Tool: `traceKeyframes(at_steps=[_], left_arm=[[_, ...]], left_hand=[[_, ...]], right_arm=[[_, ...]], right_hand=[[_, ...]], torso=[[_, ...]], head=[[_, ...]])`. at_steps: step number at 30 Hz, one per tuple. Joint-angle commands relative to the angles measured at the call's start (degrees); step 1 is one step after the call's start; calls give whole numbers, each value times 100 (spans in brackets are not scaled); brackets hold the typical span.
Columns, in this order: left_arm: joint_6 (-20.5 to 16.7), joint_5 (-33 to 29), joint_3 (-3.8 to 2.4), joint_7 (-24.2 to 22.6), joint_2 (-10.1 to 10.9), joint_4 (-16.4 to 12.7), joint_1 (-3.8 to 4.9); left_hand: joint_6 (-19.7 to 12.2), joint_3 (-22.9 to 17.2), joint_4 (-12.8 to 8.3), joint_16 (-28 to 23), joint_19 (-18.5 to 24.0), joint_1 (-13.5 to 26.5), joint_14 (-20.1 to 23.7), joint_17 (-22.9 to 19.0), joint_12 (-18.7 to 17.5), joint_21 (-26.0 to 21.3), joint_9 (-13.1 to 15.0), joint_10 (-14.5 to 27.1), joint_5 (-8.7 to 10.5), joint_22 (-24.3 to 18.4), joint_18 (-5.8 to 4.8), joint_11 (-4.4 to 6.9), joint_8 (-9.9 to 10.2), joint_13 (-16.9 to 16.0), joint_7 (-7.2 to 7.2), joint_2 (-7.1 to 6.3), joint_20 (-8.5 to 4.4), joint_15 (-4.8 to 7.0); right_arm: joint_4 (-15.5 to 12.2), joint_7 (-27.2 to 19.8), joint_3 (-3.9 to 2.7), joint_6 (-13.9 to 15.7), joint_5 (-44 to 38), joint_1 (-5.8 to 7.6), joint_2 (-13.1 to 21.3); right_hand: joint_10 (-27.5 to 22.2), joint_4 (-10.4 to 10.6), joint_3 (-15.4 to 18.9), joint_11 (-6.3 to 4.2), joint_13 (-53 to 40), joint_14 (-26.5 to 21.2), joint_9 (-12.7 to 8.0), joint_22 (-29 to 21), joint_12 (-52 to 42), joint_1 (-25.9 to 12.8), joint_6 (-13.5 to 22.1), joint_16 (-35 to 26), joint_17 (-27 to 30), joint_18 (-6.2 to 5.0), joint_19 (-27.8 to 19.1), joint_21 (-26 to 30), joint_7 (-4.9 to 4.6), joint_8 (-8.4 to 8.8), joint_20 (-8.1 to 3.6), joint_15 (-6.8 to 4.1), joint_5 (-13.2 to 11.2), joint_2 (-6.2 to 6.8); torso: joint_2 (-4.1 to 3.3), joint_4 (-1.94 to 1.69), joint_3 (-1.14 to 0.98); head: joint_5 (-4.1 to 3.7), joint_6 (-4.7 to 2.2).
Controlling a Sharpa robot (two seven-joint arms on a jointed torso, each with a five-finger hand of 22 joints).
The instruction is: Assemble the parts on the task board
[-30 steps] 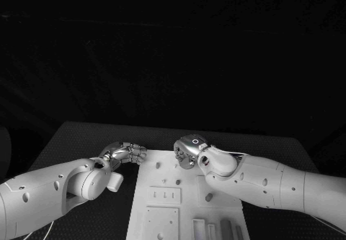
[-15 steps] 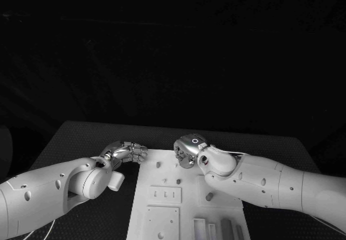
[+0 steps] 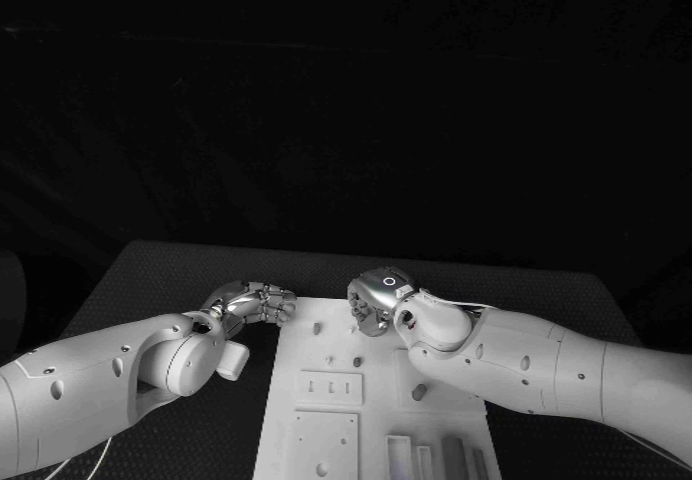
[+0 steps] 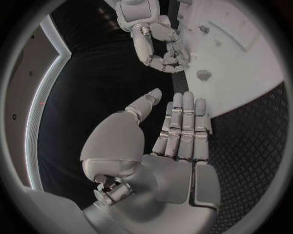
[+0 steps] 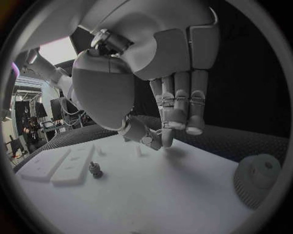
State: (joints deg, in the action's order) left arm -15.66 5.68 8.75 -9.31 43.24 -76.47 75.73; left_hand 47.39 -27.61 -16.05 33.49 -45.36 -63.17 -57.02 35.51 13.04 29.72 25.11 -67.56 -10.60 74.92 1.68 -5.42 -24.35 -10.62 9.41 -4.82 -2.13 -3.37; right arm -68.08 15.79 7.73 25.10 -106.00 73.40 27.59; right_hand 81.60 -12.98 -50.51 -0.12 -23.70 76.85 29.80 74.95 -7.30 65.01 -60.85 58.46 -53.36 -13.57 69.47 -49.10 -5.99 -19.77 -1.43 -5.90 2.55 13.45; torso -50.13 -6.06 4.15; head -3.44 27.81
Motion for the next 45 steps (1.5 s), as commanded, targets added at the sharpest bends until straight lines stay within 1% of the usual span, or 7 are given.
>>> traceKeyframes(at_steps=[1, 12, 17, 20, 24, 35, 45], left_arm=[[33, 16, -5, -71, -16, -14, 6], [37, 16, -6, -68, -16, -20, 6], [39, 16, -6, -68, -12, -18, 7], [41, 16, -6, -66, -7, -21, 7], [61, 16, -6, -76, -9, -9, 7], [42, 16, -8, -114, -7, 26, 8], [28, 16, -18, -159, 20, -1, 9]], left_hand=[[-5, -22, 2, 21, 32, 58, -6, 9, -35, 27, 10, 0, -6, 113, 101, -25, 32, -10, 28, 14, -17, -4], [-4, -24, 1, 21, 34, 60, -6, 10, -38, 31, 16, -1, -6, 112, 101, -25, 36, -12, 27, 14, -17, -4], [-3, -25, 1, 21, 34, 60, -6, 11, -39, 32, 19, -1, -6, 112, 101, -25, 38, -13, 27, 15, -17, -4], [-2, -26, 1, 20, 35, 60, -5, 11, -40, 33, 20, -1, -7, 112, 101, -25, 38, -14, 25, 15, -17, -4], [-2, -26, 0, 20, 36, 61, -5, 11, -41, 33, 22, -1, -6, 112, 101, -26, 39, -14, 24, 14, -17, -4], [3, -41, -7, 4, 50, 54, 15, 8, -55, 37, 42, 2, -43, 107, 99, -27, 52, -21, 6, 20, -13, -10], [3, -41, -7, -8, 59, 60, 27, 4, -59, 35, 50, 2, -39, 105, 97, -25, 58, -24, 1, 18, -9, -13]], right_arm=[[42, -13, 17, -135, -42, -24, -31], [136, -40, 29, -195, 54, -36, -58], [147, -113, 34, -184, 258, -36, -62], [154, -143, 35, -132, 368, -36, -63], [165, -125, 36, -6, 414, -35, -54], [119, -119, 37, 166, 509, -34, 26], [-163, -275, 29, 595, 782, 12, 311]], right_hand=[[34, -3, -32, 9, -2, -11, 153, 112, 22, 50, -145, 30, -3, -143, -7, -34, 90, -17, -50, -42, 22, -15], [7, 17, -46, 18, -13, -23, 155, 106, 47, 49, -113, 29, 8, -143, -25, -39, 77, 1, -50, -33, 22, -3], [-72, 54, -40, 46, -20, -53, 151, 96, 107, 30, -24, -2, 46, -143, -44, -43, 41, 50, -47, -8, 22, 84], [-304, 178, 17, 145, 23, -71, 94, 84, 257, -92, 246, -54, 106, -143, -100, -20, -69, 201, -19, 86, 21, 299], [-692, 160, 254, 292, 127, -61, 16, 90, 375, -197, 577, -56, 150, -143, -152, -25, -205, 375, -12, 228, 23, 350], [-1520, -37, 599, 528, 463, -158, -43, 79, 379, -333, 930, -41, 217, -143, -296, 7, -98, 489, 14, 453, 23, 377], [-1553, -74, 635, 541, 499, -173, -42, 76, 367, -364, 958, -33, 224, -143, -311, 12, -102, 489, 15, 466, 26, 380]], torso=[[-4, -3, 3], [-3, -5, 8], [-1, 2, 5], [-1, 3, 2], [-2, 5, 0], [-3, 3, -5], [1, 11, -9]], head=[[1, 1], [1, 19], [25, 19], [25, 27], [28, 26], [30, 21], [46, -6]])
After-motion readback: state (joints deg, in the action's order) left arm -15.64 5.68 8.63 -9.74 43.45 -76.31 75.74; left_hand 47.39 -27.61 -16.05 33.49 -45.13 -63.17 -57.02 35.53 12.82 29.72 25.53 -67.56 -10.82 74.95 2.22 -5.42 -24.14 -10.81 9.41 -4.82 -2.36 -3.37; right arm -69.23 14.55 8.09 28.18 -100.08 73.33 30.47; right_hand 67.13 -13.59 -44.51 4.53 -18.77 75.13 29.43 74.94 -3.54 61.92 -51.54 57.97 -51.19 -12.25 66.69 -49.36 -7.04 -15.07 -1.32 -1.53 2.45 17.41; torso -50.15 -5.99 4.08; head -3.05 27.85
